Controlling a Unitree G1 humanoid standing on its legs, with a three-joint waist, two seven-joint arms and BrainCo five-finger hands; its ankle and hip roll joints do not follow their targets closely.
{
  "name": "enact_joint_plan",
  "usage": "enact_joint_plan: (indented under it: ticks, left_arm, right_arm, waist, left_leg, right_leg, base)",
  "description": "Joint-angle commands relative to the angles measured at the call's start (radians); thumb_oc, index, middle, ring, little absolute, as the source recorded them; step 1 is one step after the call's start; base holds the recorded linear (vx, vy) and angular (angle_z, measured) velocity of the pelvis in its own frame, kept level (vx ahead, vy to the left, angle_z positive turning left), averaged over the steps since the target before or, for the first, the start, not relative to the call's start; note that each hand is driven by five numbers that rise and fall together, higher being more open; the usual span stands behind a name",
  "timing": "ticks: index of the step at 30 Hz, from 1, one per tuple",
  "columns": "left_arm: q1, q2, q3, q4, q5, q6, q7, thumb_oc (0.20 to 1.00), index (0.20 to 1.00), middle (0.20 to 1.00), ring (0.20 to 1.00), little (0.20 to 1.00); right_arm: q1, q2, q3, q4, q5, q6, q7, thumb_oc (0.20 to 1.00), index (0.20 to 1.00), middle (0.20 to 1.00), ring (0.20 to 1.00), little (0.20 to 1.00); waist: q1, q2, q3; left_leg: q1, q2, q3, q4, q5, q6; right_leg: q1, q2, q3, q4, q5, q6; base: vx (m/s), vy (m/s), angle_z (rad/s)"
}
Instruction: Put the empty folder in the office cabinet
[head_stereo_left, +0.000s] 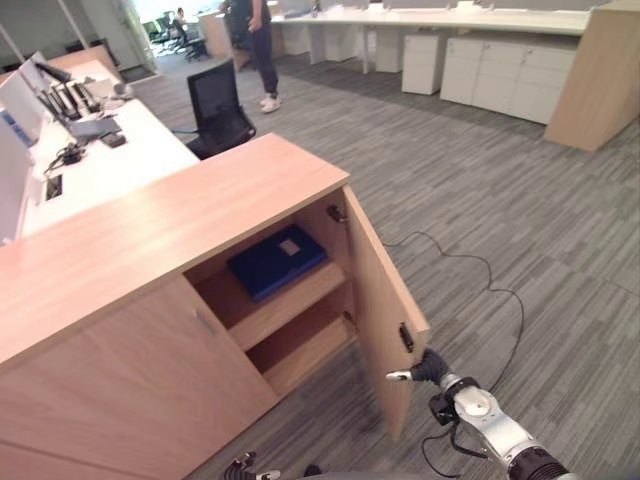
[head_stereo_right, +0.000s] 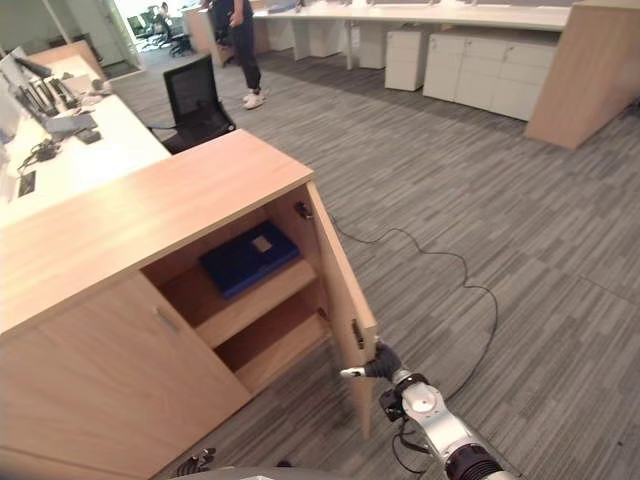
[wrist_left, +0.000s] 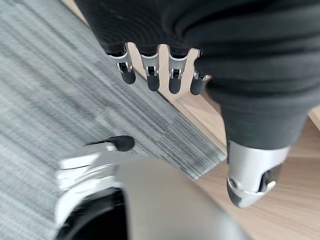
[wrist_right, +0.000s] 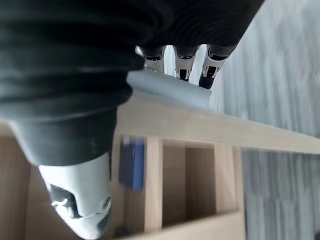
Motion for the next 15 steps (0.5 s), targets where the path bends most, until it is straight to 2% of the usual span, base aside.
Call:
enact_joint_plan:
  ticks: [1, 2, 3, 4, 5, 6, 7, 9, 11, 12, 13, 15]
  left_arm:
    - [-0.12, 0.066, 0.006, 0.028, 0.021, -0.009, 0.021, 1.0, 1.0, 1.0, 1.0, 1.0]
    - [-0.124, 0.068, 0.007, 0.024, 0.023, -0.003, 0.018, 1.0, 1.0, 1.0, 1.0, 1.0]
    - [-0.124, 0.07, 0.008, 0.023, 0.026, 0.0, 0.015, 1.0, 1.0, 1.0, 1.0, 1.0]
    - [-0.123, 0.071, 0.012, 0.022, 0.026, 0.001, 0.015, 1.0, 1.0, 1.0, 1.0, 1.0]
    - [-0.121, 0.073, 0.015, 0.028, 0.033, 0.003, 0.013, 1.0, 1.0, 1.0, 1.0, 1.0]
    - [-0.116, 0.072, 0.014, 0.036, 0.042, 0.005, 0.013, 1.0, 1.0, 1.0, 1.0, 1.0]
    - [-0.107, 0.077, 0.015, 0.047, 0.073, 0.009, 0.013, 1.0, 1.0, 1.0, 1.0, 1.0]
    - [-0.108, 0.09, 0.013, 0.04, 0.082, 0.017, 0.007, 1.0, 1.0, 1.0, 1.0, 1.0]
    - [-0.107, 0.099, 0.009, 0.012, 0.076, 0.022, 0.002, 1.0, 1.0, 1.0, 1.0, 1.0]
    - [-0.098, 0.116, 0.002, -0.075, 0.068, 0.019, -0.009, 1.0, 1.0, 1.0, 1.0, 1.0]
    - [-0.059, 0.169, -0.01, -0.281, 0.048, 0.04, -0.04, 1.0, 1.0, 1.0, 1.0, 1.0]
    - [-0.012, 0.222, 0.002, -0.409, 0.02, 0.053, -0.066, 1.0, 1.0, 1.0, 1.0, 1.0]
  right_arm:
    - [-0.167, 0.081, 0.023, -0.113, 0.0, -0.066, 0.056, 1.0, 1.0, 1.0, 1.0, 1.0]
    - [-0.176, 0.084, 0.033, -0.121, -0.001, -0.061, 0.06, 1.0, 1.0, 1.0, 1.0, 1.0]
    - [-0.186, 0.09, 0.04, -0.123, -0.003, -0.055, 0.062, 1.0, 1.0, 1.0, 1.0, 1.0]
    - [-0.188, 0.093, 0.043, -0.122, -0.003, -0.054, 0.061, 1.0, 1.0, 1.0, 1.0, 1.0]
    - [-0.185, 0.1, 0.043, -0.127, -0.005, -0.047, 0.064, 1.0, 1.0, 1.0, 1.0, 1.0]
    - [-0.185, 0.111, 0.047, -0.131, -0.003, -0.037, 0.073, 1.0, 1.0, 1.0, 1.0, 1.0]
    - [-0.203, 0.129, 0.052, -0.137, -0.009, -0.032, 0.076, 1.0, 1.0, 1.0, 1.0, 1.0]
    - [-0.217, 0.144, 0.035, -0.128, 0.015, -0.033, 0.065, 1.0, 1.0, 1.0, 1.0, 1.0]
    - [-0.228, 0.153, 0.021, -0.114, 0.027, -0.034, 0.054, 1.0, 1.0, 1.0, 1.0, 1.0]
    - [-0.246, 0.15, -0.011, -0.092, 0.032, -0.035, 0.028, 1.0, 1.0, 1.0, 1.0, 1.0]
    - [-0.278, 0.149, -0.075, -0.056, 0.042, -0.032, -0.01, 1.0, 1.0, 1.0, 1.0, 1.0]
    - [-0.334, 0.155, -0.143, 0.023, 0.05, -0.022, -0.052, 1.0, 1.0, 1.0, 1.0, 1.0]
  waist:
    - [0.021, -0.126, 0.107]
    - [0.008, -0.131, 0.105]
    - [0.004, -0.133, 0.097]
    - [0.006, -0.132, 0.102]
    - [0.004, -0.128, 0.093]
    - [0.005, -0.126, 0.081]
    - [0.033, -0.13, 0.056]
    - [0.061, -0.14, 0.049]
    - [0.07, -0.148, 0.048]
    - [0.091, -0.148, 0.048]
    - [0.11, -0.143, 0.057]
    - [0.122, -0.131, 0.072]
  left_leg:
    - [-0.052, 0.069, 0.295, 0.143, 0.025, -0.037]
    - [-0.042, 0.108, 0.407, 0.16, 0.024, -0.033]
    - [-0.03, 0.129, 0.463, 0.168, 0.015, -0.038]
    - [-0.032, 0.136, 0.485, 0.176, 0.022, -0.031]
    - [-0.016, 0.144, 0.535, 0.163, 0.022, -0.029]
    - [-0.002, 0.128, 0.52, 0.143, 0.01, -0.04]
    - [0.014, 0.075, 0.475, 0.089, -0.009, -0.014]
    - [0.012, 0.049, 0.454, 0.073, -0.018, 0.008]
    - [0.012, 0.03, 0.439, 0.065, -0.027, 0.024]
    - [0.017, 0.015, 0.422, 0.055, -0.04, 0.042]
    - [0.025, -0.014, 0.407, 0.043, -0.051, 0.086]
    - [0.047, -0.034, 0.389, 0.028, -0.065, 0.117]
  right_leg:
    - [0.052, -0.074, -0.08, 0.009, -0.104, 0.019]
    - [0.057, -0.079, -0.111, 0.011, -0.108, 0.02]
    - [0.067, -0.079, -0.12, 0.009, -0.119, 0.022]
    - [0.062, -0.079, -0.131, 0.012, -0.111, 0.019]
    - [0.072, -0.077, -0.153, 0.015, -0.113, 0.018]
    - [0.094, -0.072, -0.146, 0.014, -0.129, 0.024]
    - [0.105, -0.099, -0.181, 0.059, -0.132, 0.032]
    - [0.103, -0.122, -0.21, 0.115, -0.133, 0.038]
    - [0.092, -0.14, -0.222, 0.161, -0.138, 0.048]
    - [0.073, -0.158, -0.24, 0.221, -0.139, 0.061]
    - [0.009, -0.219, -0.256, 0.376, -0.089, 0.087]
    - [-0.059, -0.275, -0.217, 0.546, 0.028, 0.137]
  base:
    - [-0.11, 0.083, 0.81]
    - [-0.04, 0.073, 1.05]
    - [-0.03, 0.038, 1.11]
    - [-0.01, 0.042, 1.08]
    - [0.07, 0.077, 1.1]
    - [0.22, 0.266, 1.09]
    - [0.22, 0.301, 0.88]
    - [0.09, 0.229, 0.78]
    - [0.04, 0.131, 0.94]
    - [0.02, 0.238, 0.84]
    - [0.05, 0.31, 0.78]
    - [0.05, 0.219, 0.84]
